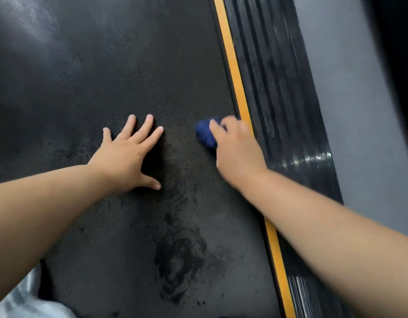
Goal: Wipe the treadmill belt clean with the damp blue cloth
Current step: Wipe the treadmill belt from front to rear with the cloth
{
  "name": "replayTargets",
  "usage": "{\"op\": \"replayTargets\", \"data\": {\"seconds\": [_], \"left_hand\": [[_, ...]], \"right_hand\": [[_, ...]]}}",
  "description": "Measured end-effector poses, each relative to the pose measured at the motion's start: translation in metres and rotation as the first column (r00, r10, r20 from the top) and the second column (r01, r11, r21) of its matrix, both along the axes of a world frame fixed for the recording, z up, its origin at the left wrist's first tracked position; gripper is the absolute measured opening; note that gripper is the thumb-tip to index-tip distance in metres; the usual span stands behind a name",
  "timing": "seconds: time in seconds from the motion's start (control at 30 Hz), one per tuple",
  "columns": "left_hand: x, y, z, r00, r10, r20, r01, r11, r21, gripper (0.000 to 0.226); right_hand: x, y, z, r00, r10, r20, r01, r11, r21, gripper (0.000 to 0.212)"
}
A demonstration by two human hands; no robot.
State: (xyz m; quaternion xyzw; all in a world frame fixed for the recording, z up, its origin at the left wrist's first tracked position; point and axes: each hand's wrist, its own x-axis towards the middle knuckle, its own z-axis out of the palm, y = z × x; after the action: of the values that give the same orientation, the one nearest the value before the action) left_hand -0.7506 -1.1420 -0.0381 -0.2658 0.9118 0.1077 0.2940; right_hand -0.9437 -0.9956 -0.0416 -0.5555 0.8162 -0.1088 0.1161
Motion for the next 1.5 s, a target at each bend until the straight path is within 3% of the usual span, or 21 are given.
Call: {"op": "replayTargets", "data": {"seconds": [0.13, 0.2, 0.33, 0.4, 0.57, 0.67, 0.77, 0.83, 0.97, 1.03, 1.1, 1.13, 1.2, 1.27, 1.33, 1.5], "left_hand": [[-0.002, 0.000, -0.002, 1.000, -0.004, -0.006, 0.004, 1.000, -0.002, 0.129], [-0.002, 0.000, -0.002, 1.000, -0.003, 0.000, 0.003, 1.000, -0.002, 0.130], [0.000, 0.000, -0.004, 1.000, -0.004, -0.020, 0.004, 1.000, -0.008, 0.131], [-0.001, 0.001, -0.003, 1.000, 0.004, -0.014, -0.004, 1.000, 0.000, 0.131], [-0.002, 0.000, -0.001, 1.000, 0.014, 0.015, -0.014, 1.000, 0.001, 0.132], [-0.005, 0.000, 0.000, 1.000, 0.011, 0.017, -0.011, 1.000, 0.001, 0.132], [-0.004, 0.001, 0.000, 1.000, 0.011, -0.001, -0.011, 1.000, -0.005, 0.132], [0.001, 0.002, 0.001, 0.999, 0.036, -0.034, -0.036, 0.999, -0.022, 0.133], [0.009, 0.012, 0.004, 0.953, 0.296, -0.059, -0.298, 0.954, -0.028, 0.143], [0.011, 0.007, 0.003, 0.940, 0.341, -0.008, -0.340, 0.940, 0.033, 0.142], [0.014, -0.009, 0.009, 0.930, 0.367, 0.023, -0.367, 0.919, 0.143, 0.136], [0.019, -0.016, 0.015, 0.939, 0.340, 0.043, -0.343, 0.924, 0.172, 0.133], [0.033, -0.023, 0.020, 0.968, 0.240, 0.069, -0.245, 0.966, 0.085, 0.133], [0.046, -0.022, 0.017, 0.944, 0.325, 0.059, -0.326, 0.945, 0.010, 0.135], [0.051, -0.019, 0.014, 0.905, 0.421, 0.067, -0.424, 0.905, 0.039, 0.137], [0.049, -0.023, 0.013, 0.911, 0.405, 0.075, -0.409, 0.911, 0.048, 0.138]], "right_hand": [[0.016, 0.056, -0.005, 0.990, 0.100, 0.097, -0.095, 0.994, -0.050, 0.050], [0.007, 0.030, -0.011, 0.987, 0.134, 0.084, -0.125, 0.987, -0.105, 0.046], [-0.014, -0.046, -0.015, 0.998, 0.051, -0.026, -0.054, 0.994, -0.099, 0.048], [-0.010, -0.036, -0.016, 0.998, 0.058, -0.038, -0.062, 0.992, -0.109, 0.049], [0.035, 0.071, -0.013, 0.972, 0.233, 0.044, -0.230, 0.972, -0.054, 0.054], [0.015, 0.052, -0.013, 0.935, 0.354, 0.011, -0.353, 0.934, -0.062, 0.047], [-0.020, -0.007, -0.015, 0.977, 0.197, -0.083, -0.206, 0.972, -0.117, 0.043], [-0.025, -0.022, -0.018, 0.996, 0.063, -0.063, -0.071, 0.989, -0.127, 0.046], [0.021, 0.049, -0.016, 0.989, 0.138, 0.050, -0.131, 0.985, -0.116, 0.046], [0.036, 0.080, -0.009, 0.972, 0.207, 0.115, -0.202, 0.978, -0.059, 0.049], [0.019, 0.059, -0.010, 0.963, 0.235, 0.131, -0.229, 0.971, -0.063, 0.047], [0.009, 0.036, -0.011, 0.970, 0.221, 0.103, -0.211, 0.972, -0.101, 0.044], [-0.011, -0.019, -0.009, 0.994, 0.106, 0.015, -0.103, 0.982, -0.159, 0.045], [-0.017, -0.054, -0.013, 1.000, -0.013, 0.011, 0.014, 0.997, -0.077, 0.049], [-0.002, -0.049, -0.015, 0.999, -0.038, 0.019, 0.039, 0.998, -0.056, 0.051], [0.056, 0.029, -0.009, 0.945, 0.306, 0.112, -0.302, 0.952, -0.049, 0.051]]}}
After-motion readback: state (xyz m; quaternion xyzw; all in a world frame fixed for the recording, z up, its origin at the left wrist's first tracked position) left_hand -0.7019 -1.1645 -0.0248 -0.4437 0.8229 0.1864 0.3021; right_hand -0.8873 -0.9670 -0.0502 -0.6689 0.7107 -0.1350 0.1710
